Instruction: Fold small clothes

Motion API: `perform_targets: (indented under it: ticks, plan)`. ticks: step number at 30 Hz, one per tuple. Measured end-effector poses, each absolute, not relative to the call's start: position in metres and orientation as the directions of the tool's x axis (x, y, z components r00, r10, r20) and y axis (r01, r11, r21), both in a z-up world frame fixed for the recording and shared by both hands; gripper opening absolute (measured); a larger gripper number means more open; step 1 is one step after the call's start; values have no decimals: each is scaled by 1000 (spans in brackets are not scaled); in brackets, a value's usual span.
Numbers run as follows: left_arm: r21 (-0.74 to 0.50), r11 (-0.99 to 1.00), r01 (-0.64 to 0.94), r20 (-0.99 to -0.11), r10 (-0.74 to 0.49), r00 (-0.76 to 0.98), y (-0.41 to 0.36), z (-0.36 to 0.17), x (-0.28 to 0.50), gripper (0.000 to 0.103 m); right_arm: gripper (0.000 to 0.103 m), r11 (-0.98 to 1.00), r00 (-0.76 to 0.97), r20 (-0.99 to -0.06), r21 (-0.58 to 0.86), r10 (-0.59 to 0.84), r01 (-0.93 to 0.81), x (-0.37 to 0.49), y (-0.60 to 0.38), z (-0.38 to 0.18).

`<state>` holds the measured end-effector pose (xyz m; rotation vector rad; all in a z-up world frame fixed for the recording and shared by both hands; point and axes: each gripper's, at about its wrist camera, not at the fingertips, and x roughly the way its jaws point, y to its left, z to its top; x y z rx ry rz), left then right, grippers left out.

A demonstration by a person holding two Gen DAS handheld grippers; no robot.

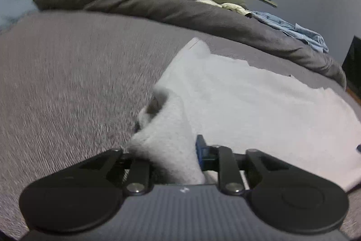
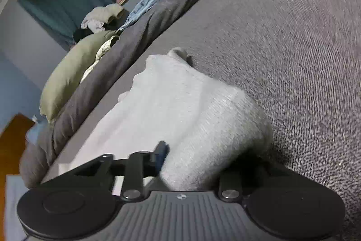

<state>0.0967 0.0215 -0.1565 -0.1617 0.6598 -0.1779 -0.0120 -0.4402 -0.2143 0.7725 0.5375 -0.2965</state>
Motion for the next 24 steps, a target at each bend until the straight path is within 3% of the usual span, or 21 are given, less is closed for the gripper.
perform_targets:
  ticks: [5,12,24]
  plan:
    - [-150,977,149,-558,-208,803,15,-144,85,6,19,709,835,-544,557,-82,432,-16,-434,-201]
    - [-197,964,181,-528,-260,808,25,-119,55,5,17,746,866,-495,550,-71,375,-42,-422,-170]
    - [-203,951,234,-587,-309,748,41,-93,-41,5,16,735,853,-519,557,-56,387,-125,-422,-137]
